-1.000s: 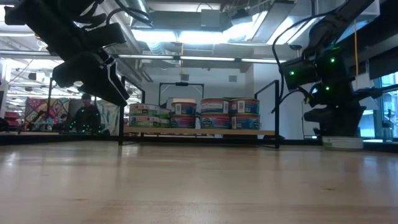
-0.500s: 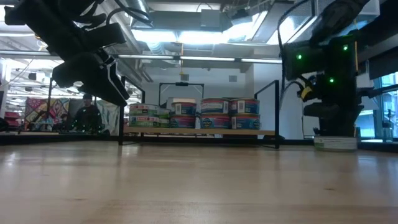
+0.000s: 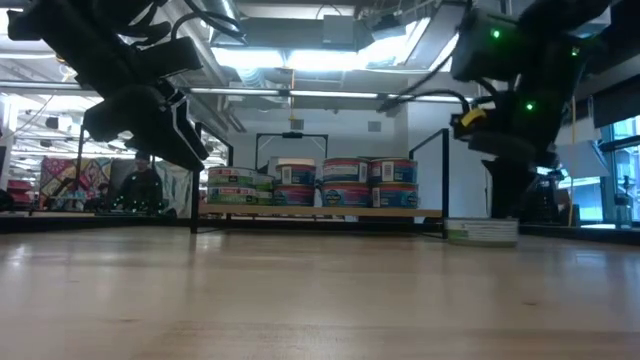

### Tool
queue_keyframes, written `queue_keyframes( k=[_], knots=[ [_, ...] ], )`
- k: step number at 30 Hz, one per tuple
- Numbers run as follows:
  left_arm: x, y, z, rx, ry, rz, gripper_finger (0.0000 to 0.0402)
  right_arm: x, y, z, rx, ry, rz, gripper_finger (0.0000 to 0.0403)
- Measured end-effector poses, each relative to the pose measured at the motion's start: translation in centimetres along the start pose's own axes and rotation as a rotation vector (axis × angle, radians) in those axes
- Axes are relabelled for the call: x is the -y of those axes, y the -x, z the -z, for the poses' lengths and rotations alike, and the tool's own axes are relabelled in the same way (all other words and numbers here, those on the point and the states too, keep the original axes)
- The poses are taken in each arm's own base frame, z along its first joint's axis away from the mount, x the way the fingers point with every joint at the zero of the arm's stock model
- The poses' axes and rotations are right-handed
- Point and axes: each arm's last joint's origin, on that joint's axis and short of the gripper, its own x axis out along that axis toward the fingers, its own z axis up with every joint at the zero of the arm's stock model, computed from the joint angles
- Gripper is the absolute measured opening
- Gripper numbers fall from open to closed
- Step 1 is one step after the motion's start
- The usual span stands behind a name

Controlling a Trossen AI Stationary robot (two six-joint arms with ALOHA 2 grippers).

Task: Stack canned seafood by type on shelf
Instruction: Put the green and white tuna can on the shelf to the right of the other green and white tuna can

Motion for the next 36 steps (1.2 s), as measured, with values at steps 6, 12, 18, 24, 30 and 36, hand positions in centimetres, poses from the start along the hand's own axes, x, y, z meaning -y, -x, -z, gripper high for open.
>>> queue_keyframes(
  k=[6, 12, 18, 24, 30, 36],
  knots=[
    [0.0, 0.0, 0.0, 0.0, -0.011, 0.0, 0.0285, -1.9, -0.1, -0.5, 0.098, 0.082, -0.132, 0.0014],
    [0.1, 0.0, 0.0, 0.001, 0.025, 0.021, 0.0285, -3.8, -2.3, -1.3, 0.178, 0.153, -0.187, 0.0014],
    [0.4, 0.0, -0.7, 0.047, 0.042, 0.1, 0.0285, -5.7, -4.0, -2.3, 0.301, 0.215, -0.289, 0.0014],
    [1.3, -0.8, -1.5, 0.117, 0.053, 0.15, 0.0285, -7.7, -4.7, -3.6, 0.356, 0.292, -0.321, 0.0014],
    [2.8, -2.6, -1.7, 0.149, 0.038, 0.177, 0.0285, -10.6, -5.6, -5.8, 0.413, 0.356, -0.342, 0.0014],
    [4.6, -4.7, -1.6, 0.175, 0.03, 0.243, 0.0285, -12.5, -5.0, -7.6, 0.472, 0.387, -0.368, 0.0014]
  ],
)
